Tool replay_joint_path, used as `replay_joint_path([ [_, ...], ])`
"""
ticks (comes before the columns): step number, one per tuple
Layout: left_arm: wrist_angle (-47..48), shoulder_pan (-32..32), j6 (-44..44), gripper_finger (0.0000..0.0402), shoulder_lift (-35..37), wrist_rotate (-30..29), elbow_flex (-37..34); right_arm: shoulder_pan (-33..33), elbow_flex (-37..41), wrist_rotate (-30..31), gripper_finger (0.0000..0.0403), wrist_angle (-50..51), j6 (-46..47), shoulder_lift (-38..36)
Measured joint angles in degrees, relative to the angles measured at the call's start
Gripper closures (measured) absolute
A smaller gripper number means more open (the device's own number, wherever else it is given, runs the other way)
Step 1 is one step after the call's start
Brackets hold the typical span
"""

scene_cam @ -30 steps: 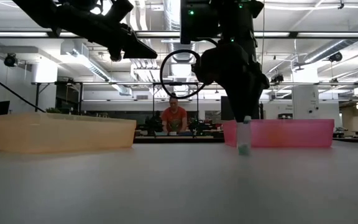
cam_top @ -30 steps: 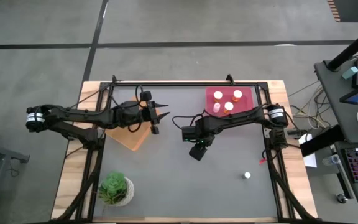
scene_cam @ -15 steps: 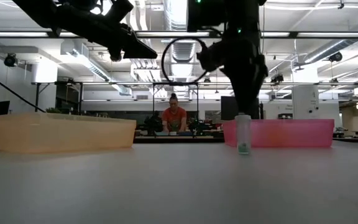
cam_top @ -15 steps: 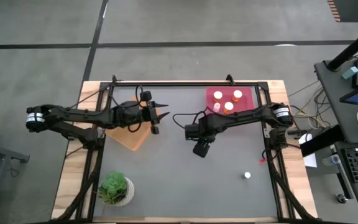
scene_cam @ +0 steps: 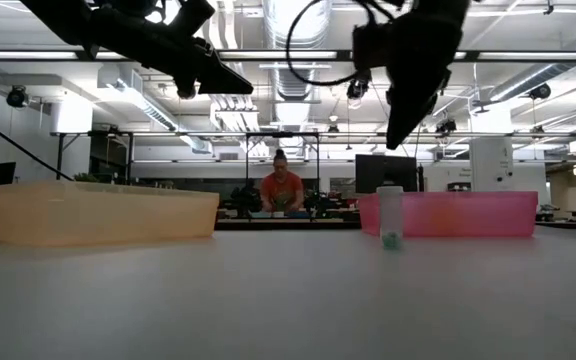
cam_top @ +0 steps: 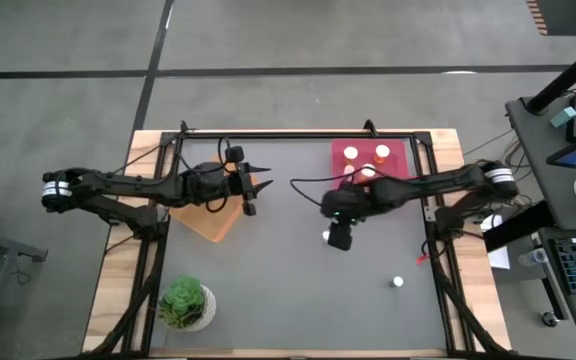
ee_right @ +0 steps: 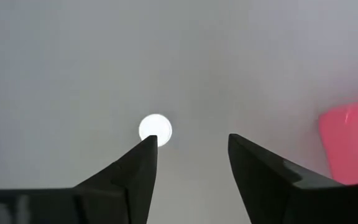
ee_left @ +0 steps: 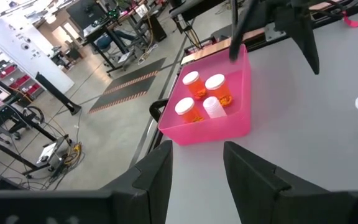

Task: Pick and place medicine bottles into bin by pill shape (circle, oval)
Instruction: Put the blue tablet bottle into the orange bin

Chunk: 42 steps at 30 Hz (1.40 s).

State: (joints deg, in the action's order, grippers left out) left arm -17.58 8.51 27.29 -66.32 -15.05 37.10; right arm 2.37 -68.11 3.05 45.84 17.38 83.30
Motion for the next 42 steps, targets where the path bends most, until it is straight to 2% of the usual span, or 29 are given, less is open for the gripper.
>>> replay_joint_path([
  [9, -2.1, -0.1, -4.5, 0.0273, 0.0, 0.1, 0.0, 0.0, 21.0, 0.0, 0.0225, -31.2, -13.5, -16.5],
  [14, -2.1, -0.6, -12.4, 0.0273, 0.0, 0.2, 0.0, 0.0, 28.8, 0.0, 0.0235, -45.4, -22.2, -24.5],
  [18, -2.4, -2.3, -15.1, 0.0273, 0.0, 0.7, 0.0, 0.0, 33.6, -0.3, 0.0244, -52.5, -27.3, -30.7],
  [23, -6.0, -4.8, -17.9, 0.0273, -0.3, 0.7, 0.0, -0.1, 37.9, -3.8, 0.0257, -58.2, -31.1, -37.9],
  [26, -8.1, -6.4, -18.1, 0.0273, -1.2, 0.7, 0.0, -0.3, 39.2, -7.5, 0.0263, -58.7, -32.3, -41.8],
  [29, -9.2, -7.7, -18.1, 0.0273, -3.5, 0.7, 1.4, -0.3, 40.6, -8.0, 0.0266, -58.7, -33.6, -45.7],
  [42, -8.4, -10.2, -17.9, 0.0274, -17.6, 0.8, 13.7, -0.3, 42.4, -11.1, 0.0266, -58.6, -40.3, -56.3],
])
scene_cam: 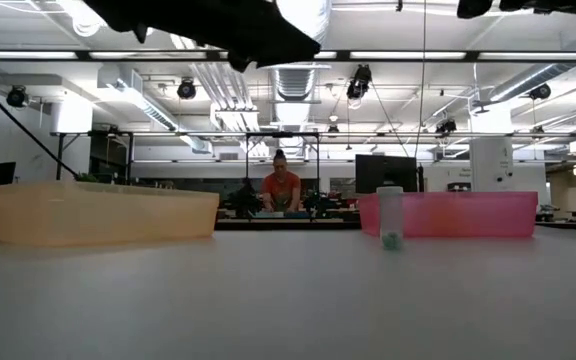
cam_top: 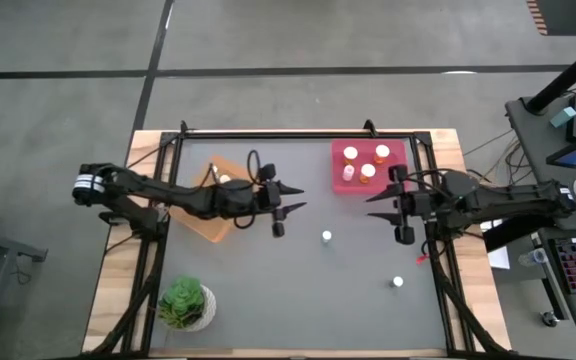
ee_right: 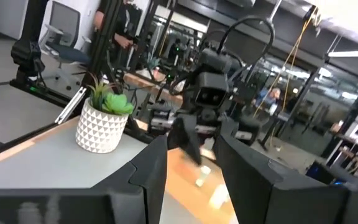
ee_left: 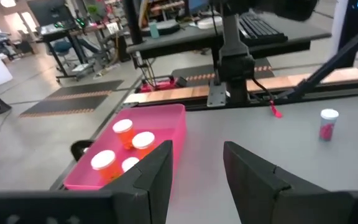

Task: Pick and place medicine bottles into bin by pill shape (circle, oval)
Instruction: Put the blue tablet bottle into the orange bin

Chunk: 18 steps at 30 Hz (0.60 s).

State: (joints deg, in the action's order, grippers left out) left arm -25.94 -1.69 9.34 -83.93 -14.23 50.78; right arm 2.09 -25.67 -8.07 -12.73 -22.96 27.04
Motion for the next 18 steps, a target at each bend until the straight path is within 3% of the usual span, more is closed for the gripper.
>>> replay_joint_path([
  [4, 5.8, -0.8, 0.0, 0.0274, -2.9, 0.1, 4.4, 0.0, 0.1, -0.1, 0.0266, 0.3, -2.2, -1.4],
  [10, 22.7, -2.5, -0.4, 0.0274, -6.6, 0.2, 13.0, 0.0, 1.4, -0.1, 0.0266, 0.5, -3.7, -4.1],
  [18, 40.6, -5.4, -7.1, 0.0274, -10.2, 0.5, 20.9, 0.0, 4.0, 0.1, 0.0266, 0.5, -5.1, -9.8],
])
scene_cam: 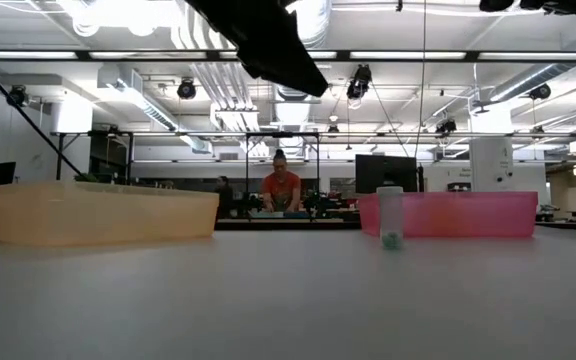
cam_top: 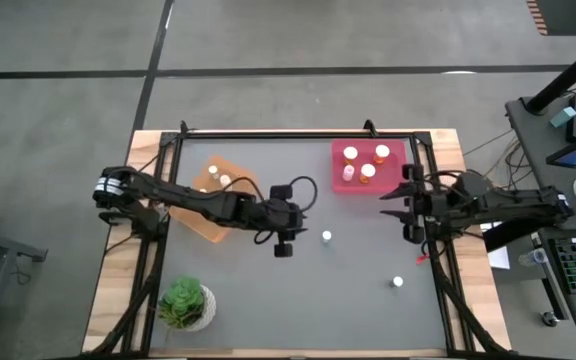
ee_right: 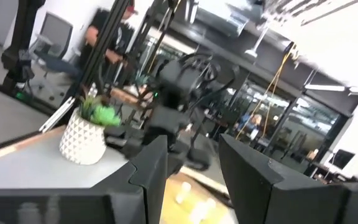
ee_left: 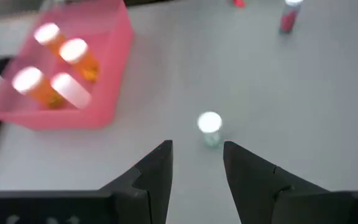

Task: Pick and place medicine bottles into bin by pill shape (circle, oval)
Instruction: Put the blue tablet bottle into the orange bin

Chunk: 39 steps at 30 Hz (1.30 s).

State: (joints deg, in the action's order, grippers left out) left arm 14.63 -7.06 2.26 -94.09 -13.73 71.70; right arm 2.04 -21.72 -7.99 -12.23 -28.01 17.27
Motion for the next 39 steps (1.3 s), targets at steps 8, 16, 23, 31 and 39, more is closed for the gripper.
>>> replay_joint_path([
  [8, 2.9, -1.7, -1.9, 0.0274, -7.8, 0.3, 6.3, 0.0, 1.3, 0.6, 0.0266, -0.1, 0.3, -5.2],
  [16, 2.8, -0.9, -1.3, 0.0274, -16.0, 1.4, 12.5, 0.0, 1.4, 0.6, 0.0266, 2.4, 1.0, -7.3],
  [23, -1.1, 1.0, -0.4, 0.0274, -17.5, 7.6, 12.6, 0.0, 1.0, 0.6, 0.0266, 3.1, 0.9, -7.5],
  [31, -5.2, 2.7, -0.3, 0.0224, -20.0, 11.3, 12.5, 0.0, 1.1, 0.6, 0.0266, 3.1, 0.3, -7.5],
  [39, -7.0, 3.8, 0.1, 0.0183, -20.0, 11.0, 11.8, 0.0, 1.1, 0.6, 0.0266, 3.1, 0.1, -7.5],
])
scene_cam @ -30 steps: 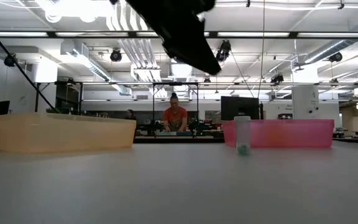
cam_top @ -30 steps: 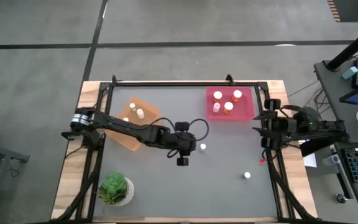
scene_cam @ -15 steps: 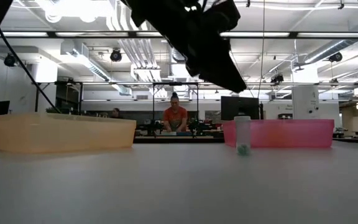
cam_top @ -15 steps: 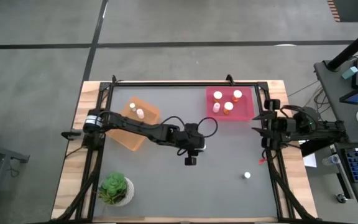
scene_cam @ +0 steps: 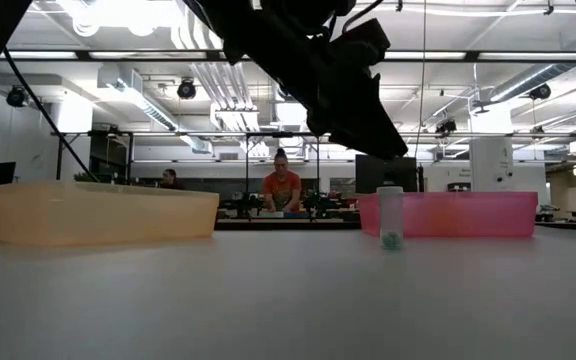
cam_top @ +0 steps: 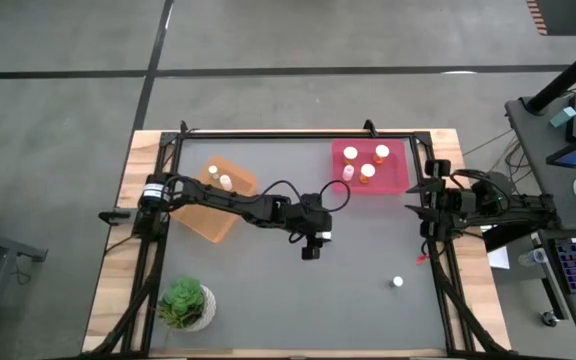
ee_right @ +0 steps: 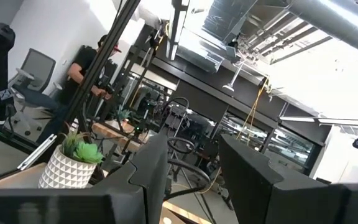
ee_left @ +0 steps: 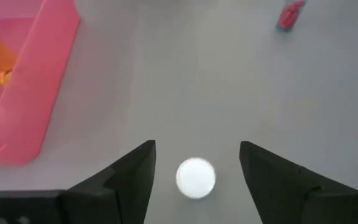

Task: Pick and place medicine bottles into bin by pill shape (circle, oval)
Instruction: Put the blue tablet bottle into the orange bin

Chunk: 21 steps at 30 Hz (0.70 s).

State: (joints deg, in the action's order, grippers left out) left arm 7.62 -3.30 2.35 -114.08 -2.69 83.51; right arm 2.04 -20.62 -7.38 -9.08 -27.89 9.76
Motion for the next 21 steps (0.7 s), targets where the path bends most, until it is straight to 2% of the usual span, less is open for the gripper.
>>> replay_joint_path([
  [8, -7.3, -0.1, -0.7, 0.0183, 0.0, 0.2, -4.5, 0.0, 0.0, 0.0, 0.0266, 0.0, -0.1, 0.0],
  [15, -8.2, 0.2, -2.0, 0.0183, 0.0, 0.3, -6.1, 0.0, 0.0, 0.0, 0.0266, 0.1, -0.1, 0.0],
  [21, -12.8, 0.3, -3.3, 0.0183, -2.9, 0.8, -7.1, 0.0, 0.0, 0.6, 0.0266, 0.2, -0.2, 0.0],
])
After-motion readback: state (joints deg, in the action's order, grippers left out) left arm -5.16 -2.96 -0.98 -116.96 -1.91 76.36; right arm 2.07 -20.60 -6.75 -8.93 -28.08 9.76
